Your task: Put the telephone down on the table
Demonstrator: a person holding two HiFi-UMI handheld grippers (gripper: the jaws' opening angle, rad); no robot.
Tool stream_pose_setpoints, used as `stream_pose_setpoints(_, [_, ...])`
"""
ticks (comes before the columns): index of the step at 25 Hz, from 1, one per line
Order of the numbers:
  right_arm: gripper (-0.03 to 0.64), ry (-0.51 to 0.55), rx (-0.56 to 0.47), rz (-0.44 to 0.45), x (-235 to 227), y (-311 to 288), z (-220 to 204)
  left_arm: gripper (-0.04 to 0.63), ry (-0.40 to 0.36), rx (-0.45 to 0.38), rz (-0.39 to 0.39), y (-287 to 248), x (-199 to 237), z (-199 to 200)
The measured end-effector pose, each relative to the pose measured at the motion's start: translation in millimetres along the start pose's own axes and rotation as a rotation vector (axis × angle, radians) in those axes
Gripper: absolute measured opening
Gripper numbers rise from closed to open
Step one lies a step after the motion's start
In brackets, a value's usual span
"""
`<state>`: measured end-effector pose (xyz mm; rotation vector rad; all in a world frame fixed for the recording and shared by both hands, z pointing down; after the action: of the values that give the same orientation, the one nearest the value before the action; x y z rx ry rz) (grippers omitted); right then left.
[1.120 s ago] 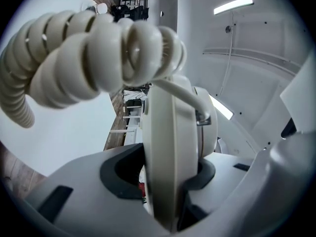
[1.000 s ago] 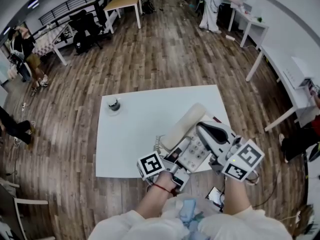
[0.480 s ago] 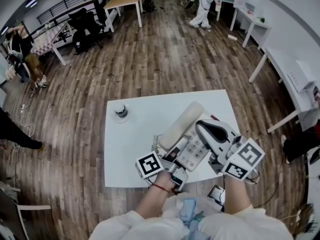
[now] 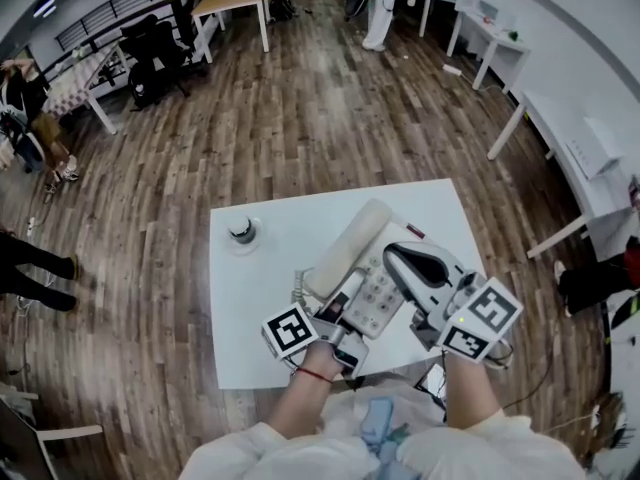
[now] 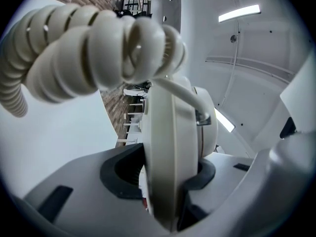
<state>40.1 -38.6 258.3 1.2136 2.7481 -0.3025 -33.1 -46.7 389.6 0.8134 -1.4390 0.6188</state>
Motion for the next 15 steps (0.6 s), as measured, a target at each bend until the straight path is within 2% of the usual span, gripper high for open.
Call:
stream_pose_setpoints(5, [0.034,-0.029,0.028,-0.028,-9,-4,-6,0.173,0.012,-0.043,-0.003,0,8,15])
stream_pose_setpoints(11, [0.034,-0.056,0.068,-0.013,-26,-6,-19,0.173,-0.013,-0.098,0.006,-6,16,27])
stream_pose_setpoints(15, [0.034,-0.118,0.087,0.010,-38,-13,-32,0.173,-0.022,-0.147,0.017,-2,20,32])
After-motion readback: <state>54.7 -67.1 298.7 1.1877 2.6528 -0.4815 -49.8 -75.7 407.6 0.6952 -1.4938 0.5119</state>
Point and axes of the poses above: the fingertips, and each gripper's own axes: y backward along the fingers, x to its left, z out of its top, the point moved 3 cm from there along y, backward along the fingers, and after that the axes turned 6 degrees about x, right-handed, at the moved point
